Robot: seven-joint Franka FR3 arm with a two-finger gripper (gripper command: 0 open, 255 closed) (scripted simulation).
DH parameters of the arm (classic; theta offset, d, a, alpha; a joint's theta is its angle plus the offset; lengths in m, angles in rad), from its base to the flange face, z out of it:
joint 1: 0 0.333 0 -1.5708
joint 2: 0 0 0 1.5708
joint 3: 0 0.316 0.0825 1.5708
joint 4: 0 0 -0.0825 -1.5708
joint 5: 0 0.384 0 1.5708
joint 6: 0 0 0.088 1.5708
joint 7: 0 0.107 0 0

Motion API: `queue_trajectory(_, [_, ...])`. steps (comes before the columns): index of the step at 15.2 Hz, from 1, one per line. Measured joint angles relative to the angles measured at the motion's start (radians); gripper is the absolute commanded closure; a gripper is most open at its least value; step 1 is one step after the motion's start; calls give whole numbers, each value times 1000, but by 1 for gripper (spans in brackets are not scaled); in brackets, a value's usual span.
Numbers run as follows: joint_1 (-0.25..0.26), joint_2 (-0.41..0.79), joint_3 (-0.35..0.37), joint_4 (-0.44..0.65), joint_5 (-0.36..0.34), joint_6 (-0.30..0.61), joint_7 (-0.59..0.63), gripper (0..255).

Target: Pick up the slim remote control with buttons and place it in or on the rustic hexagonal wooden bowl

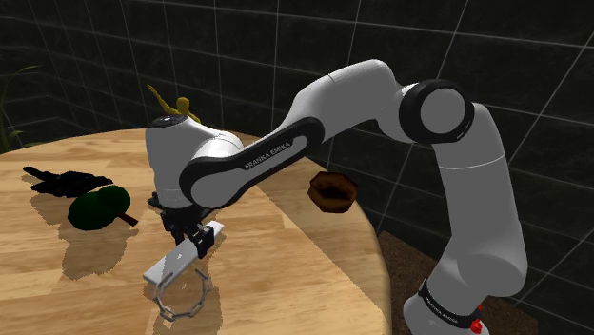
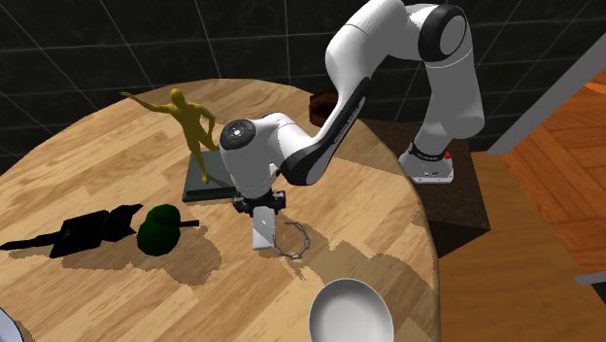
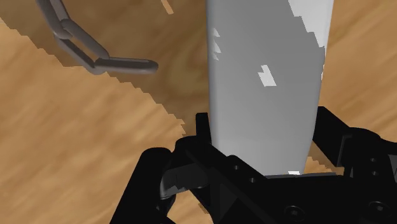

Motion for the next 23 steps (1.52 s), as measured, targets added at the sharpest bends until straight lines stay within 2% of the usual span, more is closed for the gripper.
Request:
queue_trajectory(15, [-15, -76, 37, 91, 58, -153, -35, 255])
queue_trajectory(23, [-9, -97, 48, 174, 77, -250, -51, 255])
